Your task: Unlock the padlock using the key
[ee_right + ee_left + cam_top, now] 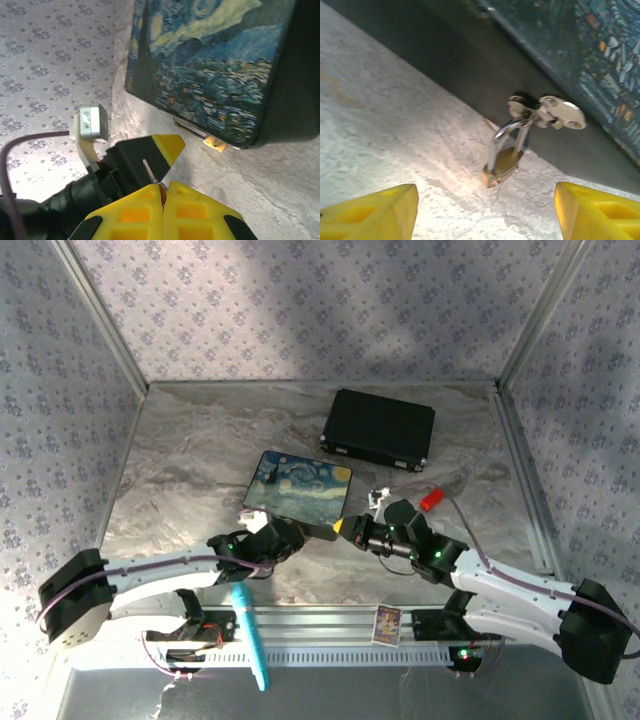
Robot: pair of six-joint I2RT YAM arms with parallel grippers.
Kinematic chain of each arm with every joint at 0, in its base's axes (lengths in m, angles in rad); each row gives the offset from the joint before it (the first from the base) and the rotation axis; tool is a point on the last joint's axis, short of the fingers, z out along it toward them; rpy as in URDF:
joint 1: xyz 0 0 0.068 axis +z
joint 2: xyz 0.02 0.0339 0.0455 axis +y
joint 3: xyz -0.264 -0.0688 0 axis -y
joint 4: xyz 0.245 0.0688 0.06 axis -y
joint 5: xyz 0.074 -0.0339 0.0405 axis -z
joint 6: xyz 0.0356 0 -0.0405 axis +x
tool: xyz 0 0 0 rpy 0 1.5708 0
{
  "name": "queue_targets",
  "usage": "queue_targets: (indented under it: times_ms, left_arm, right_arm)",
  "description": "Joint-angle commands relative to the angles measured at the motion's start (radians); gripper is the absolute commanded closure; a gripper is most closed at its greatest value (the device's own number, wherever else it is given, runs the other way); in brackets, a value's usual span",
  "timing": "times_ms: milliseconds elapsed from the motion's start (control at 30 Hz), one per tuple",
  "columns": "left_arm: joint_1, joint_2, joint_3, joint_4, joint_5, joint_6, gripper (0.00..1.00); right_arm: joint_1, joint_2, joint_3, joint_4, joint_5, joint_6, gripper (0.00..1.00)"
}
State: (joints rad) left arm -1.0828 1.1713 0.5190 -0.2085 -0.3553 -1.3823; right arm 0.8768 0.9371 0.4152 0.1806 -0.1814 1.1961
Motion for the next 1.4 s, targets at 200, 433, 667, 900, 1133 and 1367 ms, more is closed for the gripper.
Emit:
queue_targets:
  times_ms: [200, 433, 667, 900, 1133, 1367]
  left_arm:
    - [0.009, 0.242, 0.134, 0.033, -0.003, 0.028, 0.38]
    - [0.012, 0.416, 0.233, 0.076, 0.106, 0.029, 0.58]
    - [0.009, 0.404, 0.221, 0.039, 0.113, 0.006, 0.6]
    - [0.004, 0.322, 0.182, -0.031, 0.068, -0.006, 0.6]
    - [0.006, 0.29, 0.139, -0.012, 0.057, -0.018, 0.6]
    - [-0.008, 0.269, 0.124, 0.088, 0.019, 0.046, 0.56]
  right_arm:
    - [0.014, -0.029, -0.047, 0.021, 0.043, 0.039, 1.0]
    - [0.002, -0.122, -0.097, -0.013, 0.077, 0.053, 1.0]
    - [-0.008, -0.188, -0.12, -0.059, 0.09, 0.055, 1.0]
    - [-0.01, -0.2, -0.137, -0.055, 0.093, 0.061, 1.0]
    - [-0.007, -0.198, -0.141, -0.053, 0.1, 0.063, 1.0]
    - [0.001, -0.199, -0.141, -0.054, 0.111, 0.064, 1.0]
